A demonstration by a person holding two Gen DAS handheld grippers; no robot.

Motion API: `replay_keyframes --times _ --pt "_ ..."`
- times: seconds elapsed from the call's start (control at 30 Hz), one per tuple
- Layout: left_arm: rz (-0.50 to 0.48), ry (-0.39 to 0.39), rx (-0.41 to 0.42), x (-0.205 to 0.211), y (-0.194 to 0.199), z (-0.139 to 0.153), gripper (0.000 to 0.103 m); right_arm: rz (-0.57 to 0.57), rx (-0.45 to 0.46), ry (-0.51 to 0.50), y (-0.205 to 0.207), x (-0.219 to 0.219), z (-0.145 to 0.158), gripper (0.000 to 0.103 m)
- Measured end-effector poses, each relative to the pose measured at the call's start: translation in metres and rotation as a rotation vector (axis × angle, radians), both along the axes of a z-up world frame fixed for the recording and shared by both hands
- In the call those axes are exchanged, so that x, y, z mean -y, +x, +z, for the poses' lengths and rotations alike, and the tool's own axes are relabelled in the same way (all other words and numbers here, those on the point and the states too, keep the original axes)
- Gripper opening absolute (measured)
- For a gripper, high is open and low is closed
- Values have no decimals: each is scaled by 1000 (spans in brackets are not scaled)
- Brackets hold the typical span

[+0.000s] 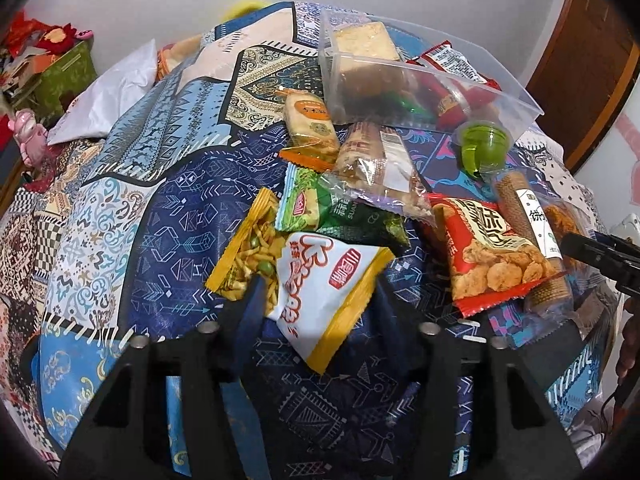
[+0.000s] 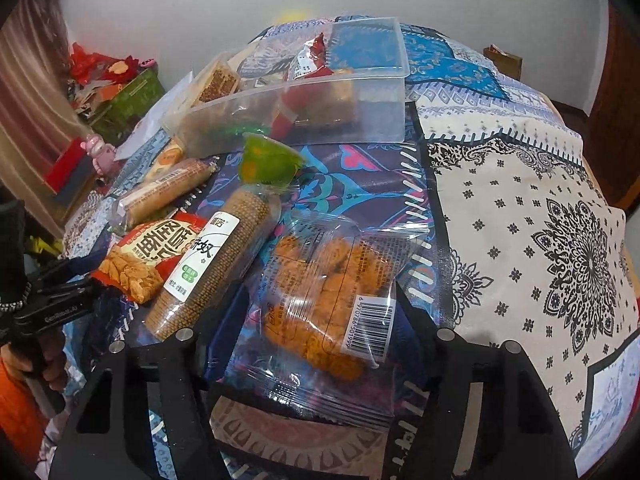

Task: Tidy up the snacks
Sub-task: 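Grasp the yellow-white triangular bag with the left tool while the right tool grasps the orange cracker bag, then lift both held bags and carry them over the clear box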

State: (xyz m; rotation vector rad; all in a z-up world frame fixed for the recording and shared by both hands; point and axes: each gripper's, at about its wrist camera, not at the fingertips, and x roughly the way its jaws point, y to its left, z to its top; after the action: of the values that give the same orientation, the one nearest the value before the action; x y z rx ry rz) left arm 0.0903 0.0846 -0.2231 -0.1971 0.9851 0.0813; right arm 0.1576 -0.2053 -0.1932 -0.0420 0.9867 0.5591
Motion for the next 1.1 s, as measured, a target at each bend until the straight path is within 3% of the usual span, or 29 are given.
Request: replay_keyframes --times 0.1,0.23,0.7,1.1 --pt "3 -3 1 -2 -4 3 30 -3 2 7 -1 2 1 60" --pt "28 -44 5 -10 -11 7 26 -15 7 24 -2 6 5 59" --pt "39 -15 147 -14 -28 71 24 -36 116 39 -4 11 41 58" --pt "-27 -15 267 7 7 120 24 -24 223 79 15 0 81 58"
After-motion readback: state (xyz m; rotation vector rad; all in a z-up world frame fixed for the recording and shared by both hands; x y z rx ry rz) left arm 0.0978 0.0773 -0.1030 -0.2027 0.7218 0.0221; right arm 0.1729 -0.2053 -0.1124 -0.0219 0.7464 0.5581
